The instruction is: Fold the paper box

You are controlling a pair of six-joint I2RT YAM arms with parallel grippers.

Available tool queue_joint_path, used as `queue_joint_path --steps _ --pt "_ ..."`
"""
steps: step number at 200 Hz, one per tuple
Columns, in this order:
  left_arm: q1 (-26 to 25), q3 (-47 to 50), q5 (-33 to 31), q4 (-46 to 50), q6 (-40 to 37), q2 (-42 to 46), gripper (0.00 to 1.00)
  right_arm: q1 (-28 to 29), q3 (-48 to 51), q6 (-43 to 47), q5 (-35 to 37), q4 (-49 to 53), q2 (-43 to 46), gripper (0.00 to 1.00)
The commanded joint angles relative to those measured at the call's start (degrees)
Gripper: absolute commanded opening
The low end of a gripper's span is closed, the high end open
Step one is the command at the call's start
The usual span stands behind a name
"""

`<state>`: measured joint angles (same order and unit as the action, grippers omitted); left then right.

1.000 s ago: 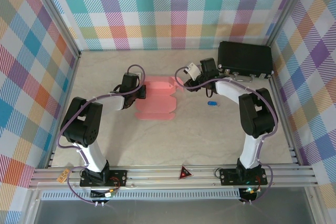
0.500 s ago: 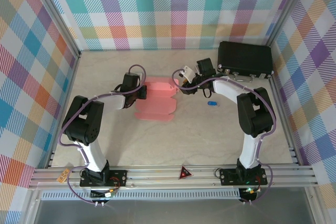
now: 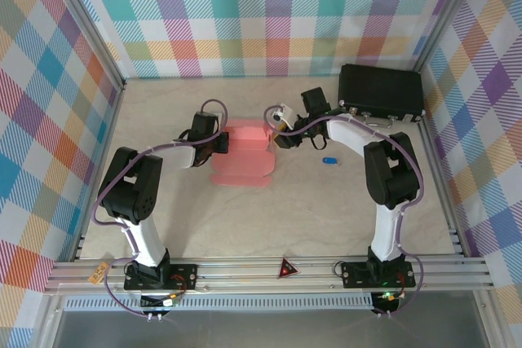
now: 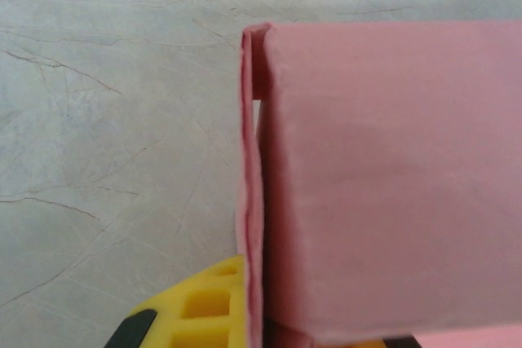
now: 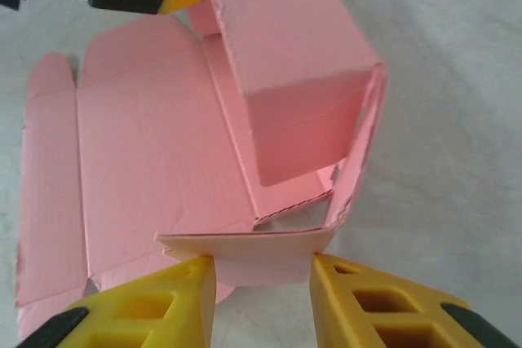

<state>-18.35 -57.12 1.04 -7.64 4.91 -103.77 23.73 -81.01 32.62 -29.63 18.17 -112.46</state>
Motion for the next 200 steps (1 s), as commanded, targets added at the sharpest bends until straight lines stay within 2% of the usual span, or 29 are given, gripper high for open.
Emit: queue_joint_path --steps 1,49,101,144,174,200 --pt "-0.46 -1.71 1.25 0.43 -0.71 -0.62 0.00 0.61 -2.51 2.14 -5.35 4.33 -1.32 0.36" --pt "-0.46 -2.21 1.46 0.87 -0.61 -0.92 0.00 1.13 -3.14 1.35 -6.32 3.88 -2.30 0.37" --pt "-0.46 -2.55 1.65 1.19 -0.76 -1.35 0.00 2.28 -2.58 -1.76 -2.23 -1.07 -3.33 0.36" --pt "-0.46 -2.47 2.10 1.14 -0.95 -1.35 0.00 3.00 -2.69 -5.31 3.66 -5.54 -4.01 0.31" --pt "-0.46 -2.47 2.35 1.13 -1.19 -1.22 0.00 3.77 -2.39 -7.37 10.14 -8.87 -4.21 0.32" --pt "-0.46 -2.49 2.56 1.13 -1.38 -1.09 0.00 3.87 -2.47 -8.61 12.38 -10.20 -4.49 0.34"
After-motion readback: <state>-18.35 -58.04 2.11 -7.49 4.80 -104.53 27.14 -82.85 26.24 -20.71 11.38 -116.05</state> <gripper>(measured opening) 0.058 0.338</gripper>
